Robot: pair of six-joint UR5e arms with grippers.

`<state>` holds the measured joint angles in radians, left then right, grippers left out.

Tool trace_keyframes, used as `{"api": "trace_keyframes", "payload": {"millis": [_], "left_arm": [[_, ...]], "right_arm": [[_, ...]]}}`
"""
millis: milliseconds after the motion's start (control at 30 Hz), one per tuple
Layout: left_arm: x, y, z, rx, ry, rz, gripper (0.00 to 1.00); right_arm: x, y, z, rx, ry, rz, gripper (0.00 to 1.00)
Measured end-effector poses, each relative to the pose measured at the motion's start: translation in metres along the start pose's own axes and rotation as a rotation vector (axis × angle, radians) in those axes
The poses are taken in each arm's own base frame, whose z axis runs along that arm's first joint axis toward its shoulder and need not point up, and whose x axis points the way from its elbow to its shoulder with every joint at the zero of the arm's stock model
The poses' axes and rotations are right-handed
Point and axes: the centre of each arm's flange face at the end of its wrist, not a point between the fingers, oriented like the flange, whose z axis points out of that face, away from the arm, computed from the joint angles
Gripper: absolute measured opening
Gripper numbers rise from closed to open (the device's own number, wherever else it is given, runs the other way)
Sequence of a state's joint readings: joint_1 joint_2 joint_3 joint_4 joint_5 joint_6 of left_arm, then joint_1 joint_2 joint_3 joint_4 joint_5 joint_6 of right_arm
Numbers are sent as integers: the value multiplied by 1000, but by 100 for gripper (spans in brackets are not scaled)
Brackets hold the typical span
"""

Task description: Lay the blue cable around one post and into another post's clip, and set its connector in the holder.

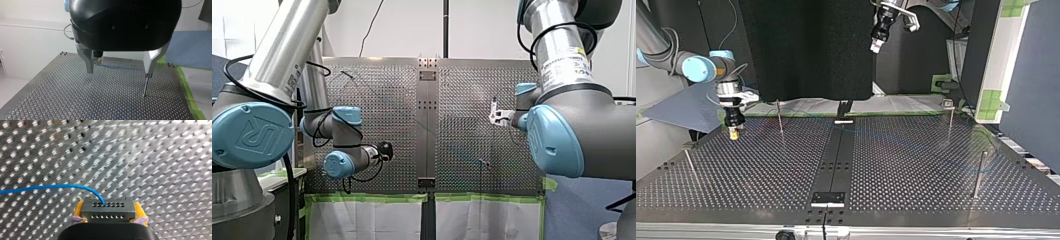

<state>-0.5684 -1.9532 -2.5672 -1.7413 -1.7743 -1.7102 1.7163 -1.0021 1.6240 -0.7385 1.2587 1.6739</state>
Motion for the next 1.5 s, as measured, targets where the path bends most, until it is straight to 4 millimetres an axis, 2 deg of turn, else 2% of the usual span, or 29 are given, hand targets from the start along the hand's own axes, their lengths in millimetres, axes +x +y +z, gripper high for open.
{"api": "trace_keyframes", "payload": {"millis": [367,1167,1500], "left_arm": [[1,1,-1,-5,10,3,100],[2,1,-2,-8,21,6,100],[2,1,-3,-8,22,6,100]], "right_arm": [[48,-15,-4,1,24,4,0],[53,-3,-7,-71,16,27,0],[82,-5,-12,-77,30,19,0]]}}
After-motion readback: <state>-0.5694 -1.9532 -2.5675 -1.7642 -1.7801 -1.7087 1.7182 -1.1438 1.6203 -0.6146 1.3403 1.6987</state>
